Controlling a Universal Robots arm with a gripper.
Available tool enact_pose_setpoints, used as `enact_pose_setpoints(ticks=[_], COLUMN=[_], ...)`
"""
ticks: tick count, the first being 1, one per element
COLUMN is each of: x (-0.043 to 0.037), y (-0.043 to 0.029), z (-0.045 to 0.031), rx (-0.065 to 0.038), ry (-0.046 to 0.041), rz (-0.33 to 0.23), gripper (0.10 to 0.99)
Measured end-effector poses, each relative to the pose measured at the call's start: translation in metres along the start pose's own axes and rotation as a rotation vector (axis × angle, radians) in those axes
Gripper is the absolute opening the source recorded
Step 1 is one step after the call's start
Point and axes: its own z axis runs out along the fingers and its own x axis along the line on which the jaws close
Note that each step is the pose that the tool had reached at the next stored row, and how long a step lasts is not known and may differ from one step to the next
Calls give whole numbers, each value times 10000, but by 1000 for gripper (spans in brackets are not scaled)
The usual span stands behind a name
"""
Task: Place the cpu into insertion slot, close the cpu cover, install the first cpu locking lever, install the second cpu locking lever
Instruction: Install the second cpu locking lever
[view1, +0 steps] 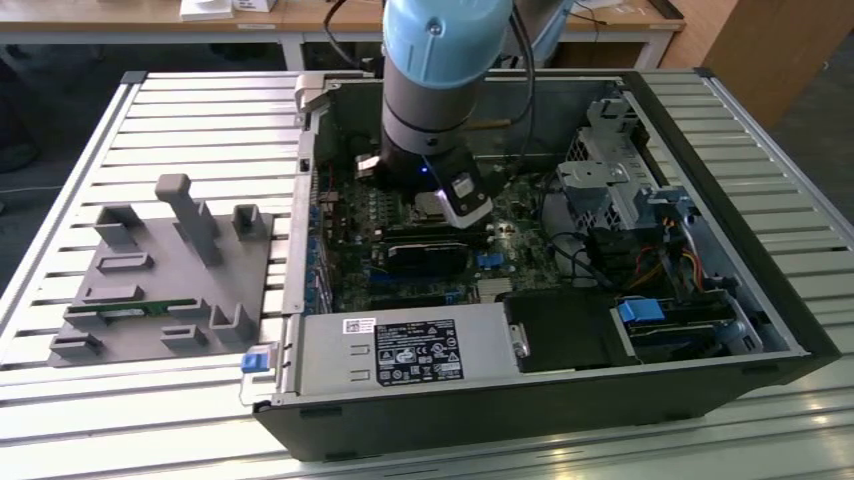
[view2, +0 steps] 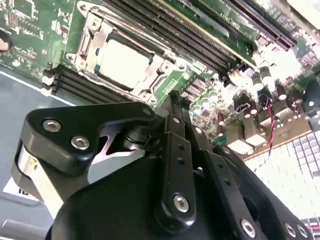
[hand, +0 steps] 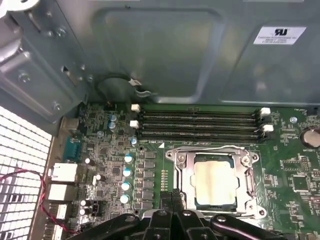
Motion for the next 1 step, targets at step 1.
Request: enact_pose_setpoints(ticks=[1], x=[0], y=[0], z=[1], rx=[-2], ry=[-1], rz=[0], gripper=[122])
